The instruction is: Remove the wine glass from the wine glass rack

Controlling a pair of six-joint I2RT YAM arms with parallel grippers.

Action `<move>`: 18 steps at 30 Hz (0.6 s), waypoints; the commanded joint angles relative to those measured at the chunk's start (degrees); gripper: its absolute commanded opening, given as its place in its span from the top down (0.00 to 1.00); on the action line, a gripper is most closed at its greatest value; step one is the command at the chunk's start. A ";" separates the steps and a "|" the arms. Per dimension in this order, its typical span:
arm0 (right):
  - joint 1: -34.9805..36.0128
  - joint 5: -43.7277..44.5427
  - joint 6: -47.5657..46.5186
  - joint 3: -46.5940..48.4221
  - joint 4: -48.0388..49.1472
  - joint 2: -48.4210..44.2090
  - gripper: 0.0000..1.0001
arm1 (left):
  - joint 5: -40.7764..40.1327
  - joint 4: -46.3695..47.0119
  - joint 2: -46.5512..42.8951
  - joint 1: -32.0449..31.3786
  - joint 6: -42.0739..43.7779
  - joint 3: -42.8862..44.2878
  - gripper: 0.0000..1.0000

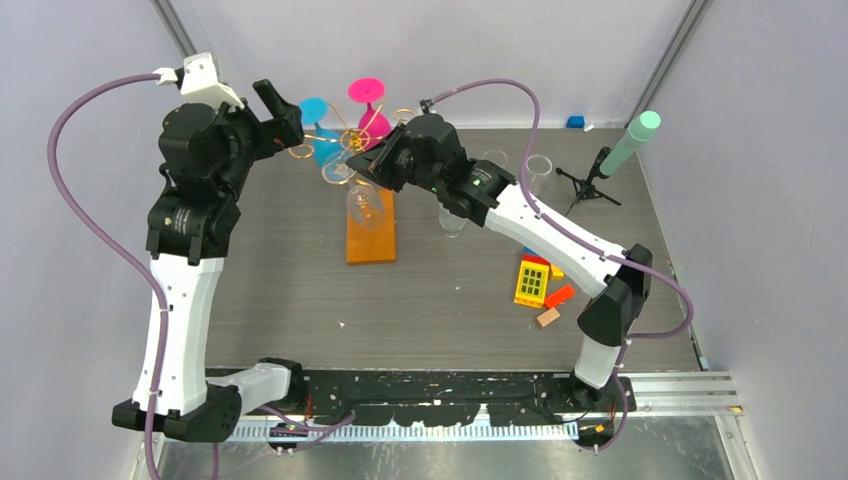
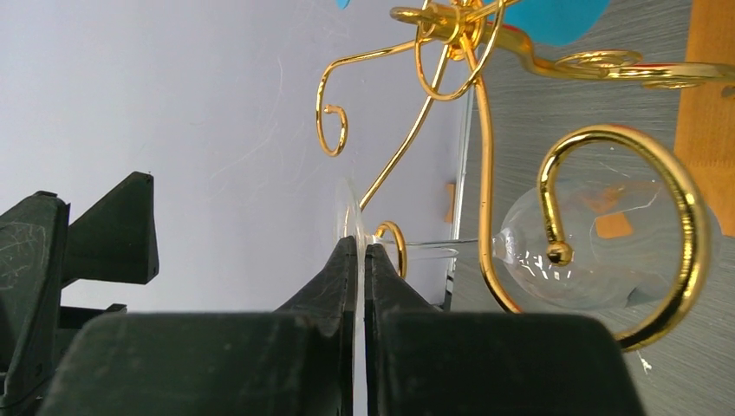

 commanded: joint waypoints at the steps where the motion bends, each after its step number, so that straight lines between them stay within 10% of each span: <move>1: 0.50 -1.12 -0.62 0.16 7.85 -2.91 1.00 | -1.15 2.39 -1.50 0.34 1.21 0.16 0.02; 18: 0.67 -6.01 0.36 -0.11 13.09 -1.84 1.00 | -1.68 2.32 -1.84 0.35 1.20 -0.22 0.02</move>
